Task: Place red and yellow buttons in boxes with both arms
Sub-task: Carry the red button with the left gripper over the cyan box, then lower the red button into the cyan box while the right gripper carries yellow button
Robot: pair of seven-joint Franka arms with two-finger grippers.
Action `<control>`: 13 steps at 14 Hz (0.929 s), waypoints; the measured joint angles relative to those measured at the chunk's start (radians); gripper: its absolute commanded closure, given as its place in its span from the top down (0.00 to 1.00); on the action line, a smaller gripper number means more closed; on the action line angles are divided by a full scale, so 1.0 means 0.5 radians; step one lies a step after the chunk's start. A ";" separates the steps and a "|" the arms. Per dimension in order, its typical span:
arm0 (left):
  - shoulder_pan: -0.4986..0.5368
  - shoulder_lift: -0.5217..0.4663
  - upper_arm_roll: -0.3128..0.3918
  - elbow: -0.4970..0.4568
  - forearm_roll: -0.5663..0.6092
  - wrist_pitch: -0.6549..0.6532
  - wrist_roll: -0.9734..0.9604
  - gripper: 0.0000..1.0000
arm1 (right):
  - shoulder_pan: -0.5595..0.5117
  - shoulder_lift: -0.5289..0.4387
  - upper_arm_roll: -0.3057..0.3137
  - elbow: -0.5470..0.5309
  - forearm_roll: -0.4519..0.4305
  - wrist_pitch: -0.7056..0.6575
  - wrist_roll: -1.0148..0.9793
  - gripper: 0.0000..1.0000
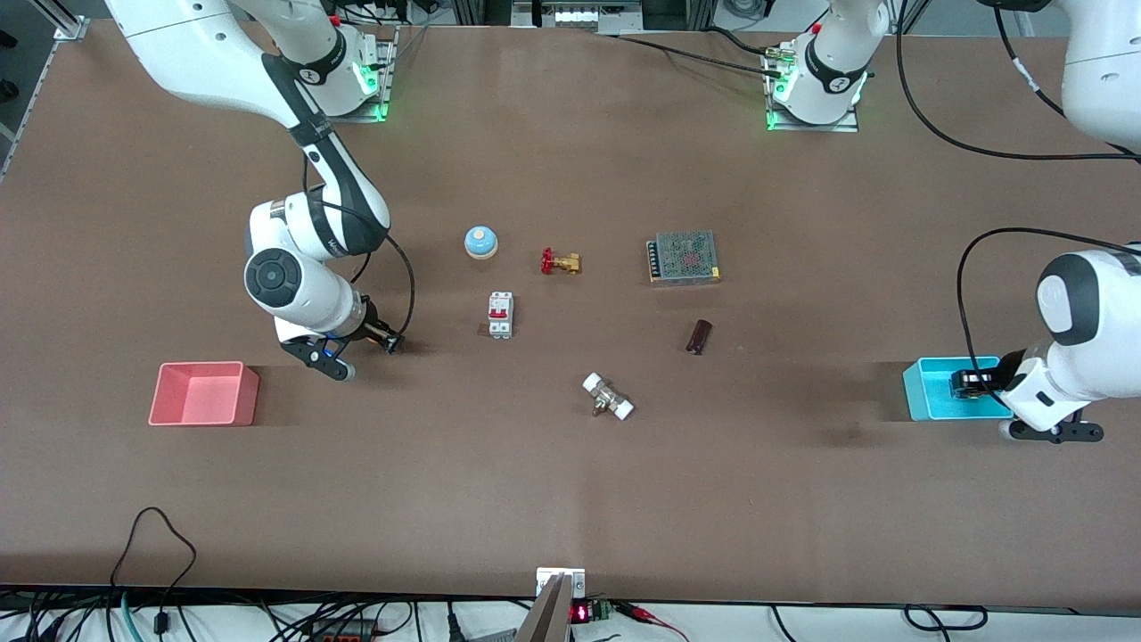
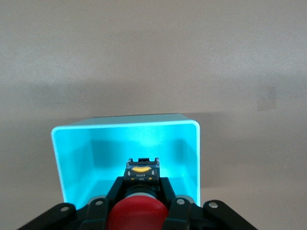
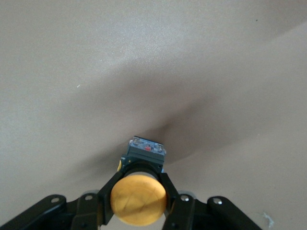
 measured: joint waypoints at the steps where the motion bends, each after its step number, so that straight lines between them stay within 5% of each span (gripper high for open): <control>1: 0.012 0.028 0.000 0.000 -0.001 0.019 0.013 0.17 | 0.000 0.000 0.000 0.000 -0.001 0.001 -0.006 0.23; 5: 0.041 0.093 0.000 -0.001 -0.001 0.062 0.038 0.18 | -0.028 -0.069 -0.005 0.062 -0.003 -0.038 -0.199 0.20; 10: 0.066 0.181 0.000 -0.004 -0.002 0.191 0.065 0.25 | -0.319 -0.330 -0.021 0.142 -0.001 -0.332 -0.970 0.19; 11: 0.067 0.188 -0.001 -0.004 -0.002 0.196 0.069 0.42 | -0.393 -0.355 -0.023 0.162 -0.001 -0.354 -1.156 0.19; 12: 0.067 0.190 -0.002 -0.004 -0.002 0.197 0.071 0.87 | -0.456 -0.366 -0.025 0.178 -0.001 -0.359 -1.314 0.19; 13: 0.067 0.190 -0.003 -0.004 -0.002 0.197 0.073 1.00 | -0.522 -0.367 -0.027 0.192 -0.001 -0.359 -1.467 0.19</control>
